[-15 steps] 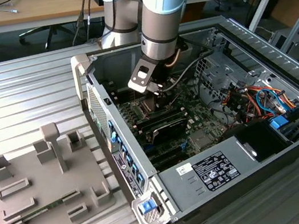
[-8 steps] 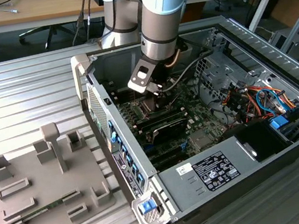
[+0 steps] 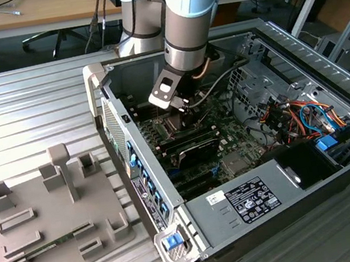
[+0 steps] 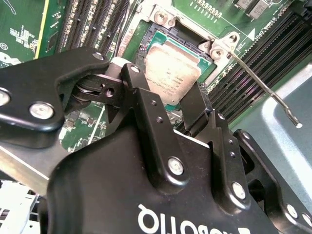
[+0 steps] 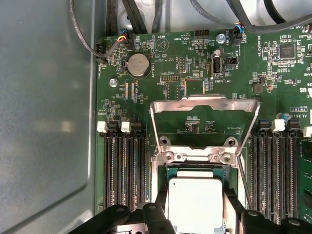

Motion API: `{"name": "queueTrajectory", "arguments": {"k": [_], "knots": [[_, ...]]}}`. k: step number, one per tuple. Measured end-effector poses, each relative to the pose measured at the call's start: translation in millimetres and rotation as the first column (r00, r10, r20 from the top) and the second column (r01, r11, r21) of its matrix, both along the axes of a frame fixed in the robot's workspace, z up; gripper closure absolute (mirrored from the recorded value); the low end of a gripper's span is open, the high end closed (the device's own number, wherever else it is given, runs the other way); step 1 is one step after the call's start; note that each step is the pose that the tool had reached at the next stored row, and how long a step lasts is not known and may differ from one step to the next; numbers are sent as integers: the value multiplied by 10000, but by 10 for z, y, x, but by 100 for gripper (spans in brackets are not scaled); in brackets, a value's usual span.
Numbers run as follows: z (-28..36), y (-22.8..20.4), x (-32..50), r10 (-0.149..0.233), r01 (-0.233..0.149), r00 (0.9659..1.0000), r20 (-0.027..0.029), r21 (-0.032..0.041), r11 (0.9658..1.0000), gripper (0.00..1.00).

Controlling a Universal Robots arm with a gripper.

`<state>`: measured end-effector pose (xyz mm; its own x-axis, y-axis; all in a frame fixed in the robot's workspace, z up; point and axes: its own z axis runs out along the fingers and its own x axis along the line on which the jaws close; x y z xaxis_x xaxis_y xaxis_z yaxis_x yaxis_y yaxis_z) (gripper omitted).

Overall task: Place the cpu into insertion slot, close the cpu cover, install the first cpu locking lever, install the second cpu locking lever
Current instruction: 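Place the cpu into insertion slot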

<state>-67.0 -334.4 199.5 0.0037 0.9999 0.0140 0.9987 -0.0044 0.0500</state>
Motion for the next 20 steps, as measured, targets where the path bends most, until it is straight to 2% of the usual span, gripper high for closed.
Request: {"name": "queueTrajectory", "arguments": {"k": [10, 20], "knots": [[2, 0, 0, -60, 60, 10000, 1, -64, 10000, 47], [2, 0, 0, -127, 127, 9999, 1, -64, 9999, 47]]}}
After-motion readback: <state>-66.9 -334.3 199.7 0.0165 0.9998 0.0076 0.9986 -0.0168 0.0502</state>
